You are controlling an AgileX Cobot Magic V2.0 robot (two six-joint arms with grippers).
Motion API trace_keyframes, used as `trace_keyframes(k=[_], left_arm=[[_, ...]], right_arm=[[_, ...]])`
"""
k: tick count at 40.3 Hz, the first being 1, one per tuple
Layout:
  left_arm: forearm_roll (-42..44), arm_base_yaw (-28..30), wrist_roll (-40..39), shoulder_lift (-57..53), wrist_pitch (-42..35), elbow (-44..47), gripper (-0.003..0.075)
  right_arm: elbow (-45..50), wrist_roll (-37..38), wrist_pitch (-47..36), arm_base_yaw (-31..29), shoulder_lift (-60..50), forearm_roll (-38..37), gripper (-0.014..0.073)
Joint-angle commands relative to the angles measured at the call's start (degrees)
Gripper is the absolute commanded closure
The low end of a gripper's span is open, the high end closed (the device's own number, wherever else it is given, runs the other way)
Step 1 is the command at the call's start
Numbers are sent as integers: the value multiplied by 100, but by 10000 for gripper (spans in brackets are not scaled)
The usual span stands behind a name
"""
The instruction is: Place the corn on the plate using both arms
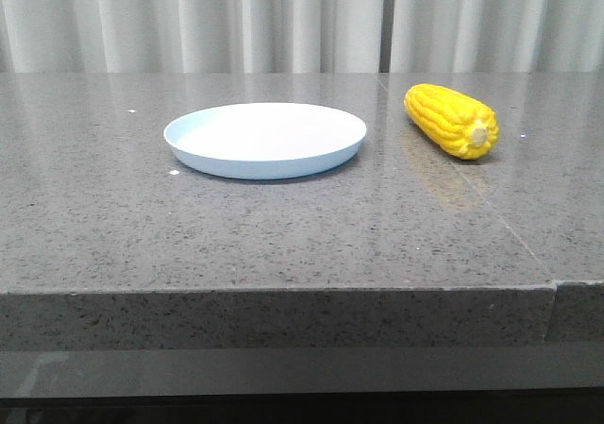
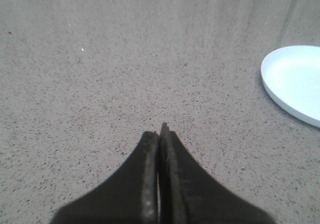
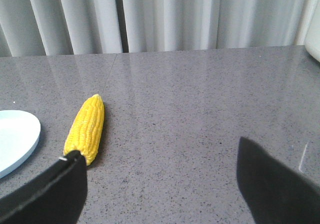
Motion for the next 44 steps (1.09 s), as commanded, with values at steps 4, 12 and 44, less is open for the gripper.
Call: trace_keyframes(k=[4,12,44], left_arm=[[31,-5,272,-1290,-438,163,741],[93,-5,432,-2083,-151,220,741],[93,-5,432,-2135,-191,220,741]], right_arm=[[-204,-63,-457,-22,93,26,-39],[-204,-63,-457,-22,93,26,-39],[-2200,-63,210,-4,3926,433,-42]])
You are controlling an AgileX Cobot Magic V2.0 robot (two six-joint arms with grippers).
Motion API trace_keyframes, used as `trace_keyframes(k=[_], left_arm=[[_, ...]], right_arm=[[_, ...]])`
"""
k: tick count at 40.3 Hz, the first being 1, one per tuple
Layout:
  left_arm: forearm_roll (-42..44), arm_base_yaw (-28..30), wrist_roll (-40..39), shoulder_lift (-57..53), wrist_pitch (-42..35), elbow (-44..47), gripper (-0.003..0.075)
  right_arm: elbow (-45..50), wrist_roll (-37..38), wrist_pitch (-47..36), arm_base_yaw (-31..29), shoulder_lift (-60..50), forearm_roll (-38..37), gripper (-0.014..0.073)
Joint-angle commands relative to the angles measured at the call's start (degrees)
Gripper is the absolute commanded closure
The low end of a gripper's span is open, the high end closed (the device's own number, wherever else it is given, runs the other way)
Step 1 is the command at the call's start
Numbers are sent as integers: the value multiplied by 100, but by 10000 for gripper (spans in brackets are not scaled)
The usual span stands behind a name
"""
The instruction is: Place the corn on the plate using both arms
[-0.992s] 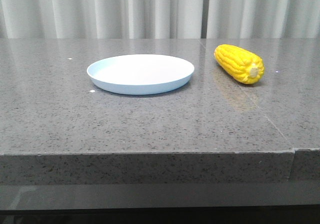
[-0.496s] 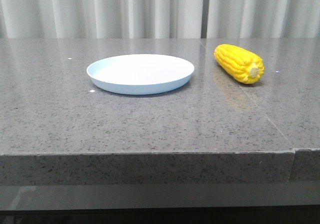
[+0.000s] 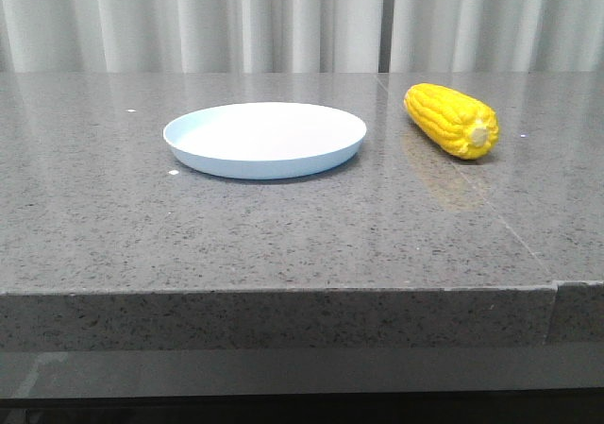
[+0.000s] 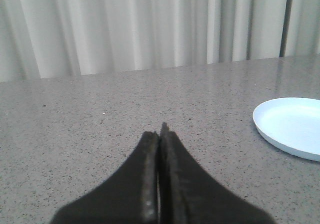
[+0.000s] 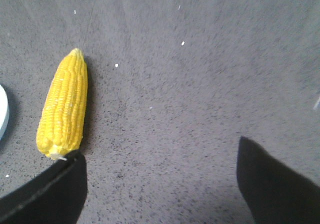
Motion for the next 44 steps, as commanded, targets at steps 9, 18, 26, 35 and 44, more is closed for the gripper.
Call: trace_keyframes(k=[9,18,26,35,44], left_arm=[[21,-5,-6,66,-447,-143,741],[21,-5,-6,66,-447,-143,741],[21,-5,-6,66,-447,-143,741],[21,-5,-6,66,-447,-143,741],[21,-5,-6,66,-447,-143,741]], right_arm=[[-1540,-63,510,571,1943,383,-42],[-2488,-63,907,1180,3192,785,-42],[-3311,-63,1128,1308,4225,856,-41],[-3714,-63,1329,1308,4797,856,1],[-3875,-63,1404,1308,4748,867,369]])
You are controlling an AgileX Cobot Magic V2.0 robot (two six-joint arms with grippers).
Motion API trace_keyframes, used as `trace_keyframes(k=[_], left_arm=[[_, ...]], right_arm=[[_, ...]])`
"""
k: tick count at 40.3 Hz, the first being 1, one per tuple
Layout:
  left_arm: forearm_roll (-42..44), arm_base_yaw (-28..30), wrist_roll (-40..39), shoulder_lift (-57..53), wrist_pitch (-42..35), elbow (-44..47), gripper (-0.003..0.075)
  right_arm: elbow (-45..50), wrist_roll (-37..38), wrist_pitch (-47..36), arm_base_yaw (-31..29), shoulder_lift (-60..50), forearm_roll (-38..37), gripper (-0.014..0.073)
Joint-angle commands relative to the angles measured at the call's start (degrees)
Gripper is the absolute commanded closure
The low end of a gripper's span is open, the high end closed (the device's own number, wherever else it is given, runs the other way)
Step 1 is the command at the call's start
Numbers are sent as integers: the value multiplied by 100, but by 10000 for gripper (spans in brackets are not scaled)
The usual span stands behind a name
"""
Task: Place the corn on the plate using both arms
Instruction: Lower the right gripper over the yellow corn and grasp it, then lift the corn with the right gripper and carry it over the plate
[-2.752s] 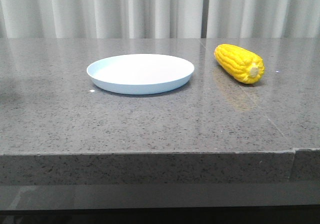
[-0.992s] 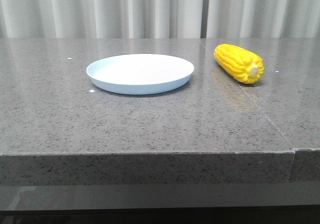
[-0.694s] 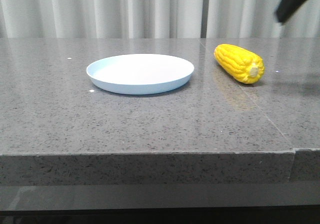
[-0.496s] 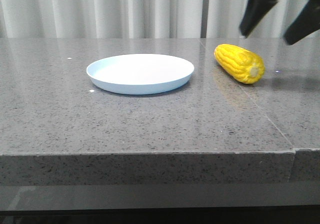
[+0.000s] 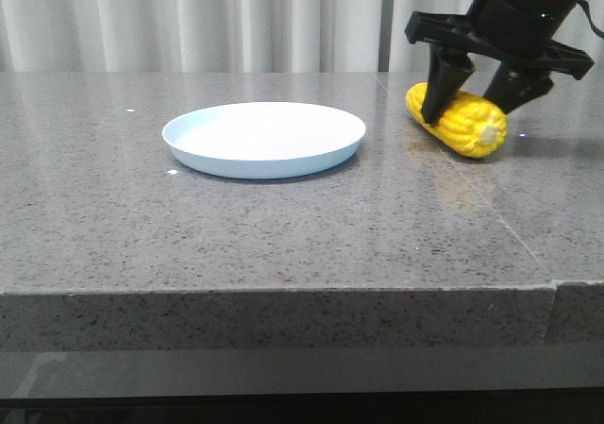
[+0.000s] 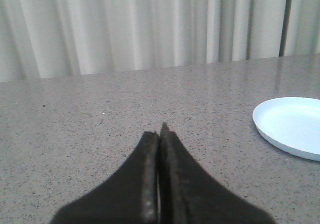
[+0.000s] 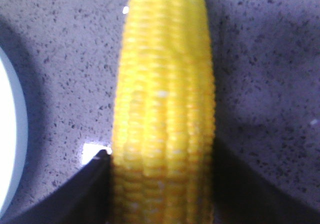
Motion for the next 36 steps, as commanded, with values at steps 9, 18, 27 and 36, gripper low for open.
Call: trace_keyframes(k=[9,18,27,36], left_arm=[[21,-5,-6,66,-447,-143,741],[21,-5,-6,66,-447,-143,741],[21,-5,-6,66,-447,-143,741],[21,-5,-6,66,-447,-143,741]], right_arm=[[-365,-63,-147,7,-633,590,484],[-376,-63,-491,483,-727,1454,484],[-376,-63,-950,1274,-441,1953,482],[-376,-63,-1263,1523,0,2154,482]])
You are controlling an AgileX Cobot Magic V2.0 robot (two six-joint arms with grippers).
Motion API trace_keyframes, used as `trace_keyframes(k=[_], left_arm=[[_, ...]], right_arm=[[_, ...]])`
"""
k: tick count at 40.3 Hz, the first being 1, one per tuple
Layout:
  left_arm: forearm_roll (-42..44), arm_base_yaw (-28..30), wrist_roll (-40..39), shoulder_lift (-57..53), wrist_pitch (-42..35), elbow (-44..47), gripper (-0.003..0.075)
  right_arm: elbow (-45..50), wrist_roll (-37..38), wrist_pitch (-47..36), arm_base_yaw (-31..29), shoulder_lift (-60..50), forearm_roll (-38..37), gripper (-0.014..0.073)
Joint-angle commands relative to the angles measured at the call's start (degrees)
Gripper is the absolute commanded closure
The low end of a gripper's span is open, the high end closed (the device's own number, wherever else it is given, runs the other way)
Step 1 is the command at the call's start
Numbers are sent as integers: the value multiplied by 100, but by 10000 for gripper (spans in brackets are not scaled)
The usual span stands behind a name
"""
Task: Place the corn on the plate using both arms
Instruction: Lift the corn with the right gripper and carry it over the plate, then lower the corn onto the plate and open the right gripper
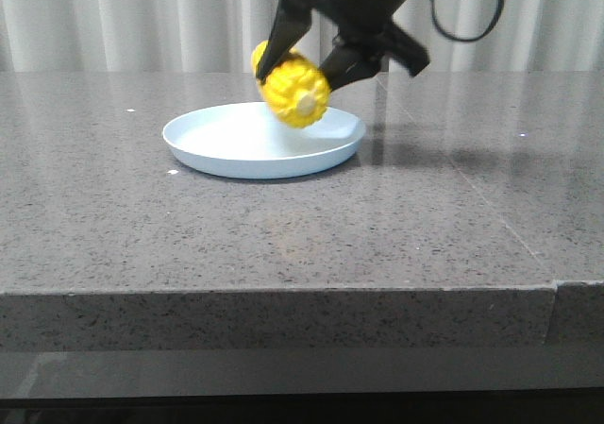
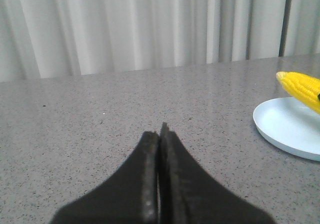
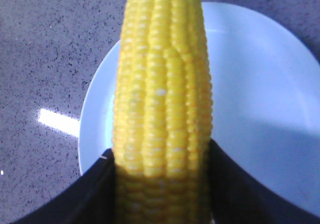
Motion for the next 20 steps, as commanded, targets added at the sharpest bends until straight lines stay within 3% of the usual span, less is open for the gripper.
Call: trace_keyframes(k=[1,8,20], left_arm=[[21,-5,-9,66,-447,-143,741],[21,-5,-9,66,-447,-143,741],[21,-5,-9,66,-447,-143,741]], right_arm=[[-196,-63,-373,2,-123,264,482],[-196,-63,-362,2,-30,271,422],[-196,-63,-390,2,-30,247,11]])
